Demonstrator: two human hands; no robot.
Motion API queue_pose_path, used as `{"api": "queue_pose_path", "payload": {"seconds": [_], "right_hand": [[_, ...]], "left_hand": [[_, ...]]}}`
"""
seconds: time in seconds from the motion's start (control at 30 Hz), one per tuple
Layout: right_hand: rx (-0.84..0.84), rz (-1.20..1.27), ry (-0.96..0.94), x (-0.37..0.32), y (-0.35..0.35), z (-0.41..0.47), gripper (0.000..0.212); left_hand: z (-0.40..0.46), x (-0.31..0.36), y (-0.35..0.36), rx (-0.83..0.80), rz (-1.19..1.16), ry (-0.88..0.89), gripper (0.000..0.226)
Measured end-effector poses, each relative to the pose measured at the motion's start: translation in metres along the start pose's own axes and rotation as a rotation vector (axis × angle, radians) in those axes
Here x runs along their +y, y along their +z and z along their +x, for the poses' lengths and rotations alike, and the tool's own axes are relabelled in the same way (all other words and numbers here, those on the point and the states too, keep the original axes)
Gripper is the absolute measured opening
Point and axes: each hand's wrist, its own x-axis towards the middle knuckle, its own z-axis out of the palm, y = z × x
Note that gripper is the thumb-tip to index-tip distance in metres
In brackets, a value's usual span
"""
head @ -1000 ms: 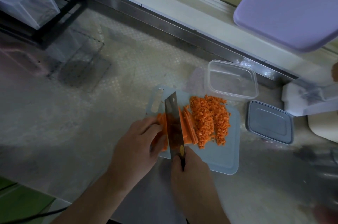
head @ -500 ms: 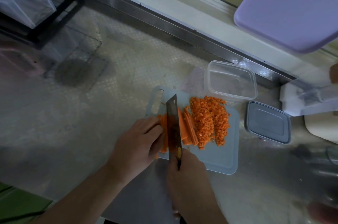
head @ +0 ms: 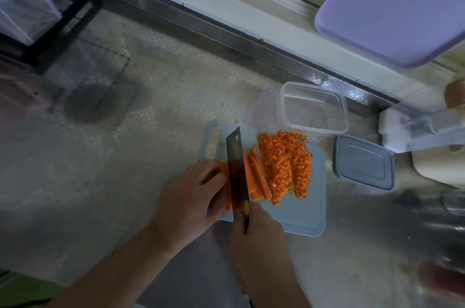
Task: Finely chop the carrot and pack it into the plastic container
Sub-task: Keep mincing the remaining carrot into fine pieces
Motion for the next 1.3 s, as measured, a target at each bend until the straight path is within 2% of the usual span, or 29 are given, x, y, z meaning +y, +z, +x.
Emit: {"api": "queue_pose_path", "payload": {"seconds": [0.47,0.57,0.67,0.73,0.83,1.3], "right_hand": [[-0.015,0.079,0.027,-0.019,0.006,0.002,0.013],[-0.003,0.120,0.002,-0.016,0.003,0.004,0.023],[0.030,0.141,-0.002,-0.010,0.001,0.004,0.018],[0.059,0.149,0.002,-0.007,-0.001,0.001,0.024],[0.060,0.146,0.004,-0.005,-0.001,-0.005,0.029],[0.039,0.051,-0.001,-0.005,-0.001,-0.007,0.030]], "left_hand": [[0.001,-0.001,0.000,0.037,-0.054,0.021,0.008],[-0.001,-0.002,0.002,0.010,-0.066,-0.011,0.009],[-0.002,-0.003,-0.001,0.004,-0.100,-0.053,0.016],[-0.002,-0.006,-0.004,0.002,-0.146,-0.077,0.020],[-0.006,-0.012,-0.007,-0.008,-0.194,-0.047,0.015],[-0.009,-0.011,-0.003,0.032,-0.112,0.001,0.014]]}}
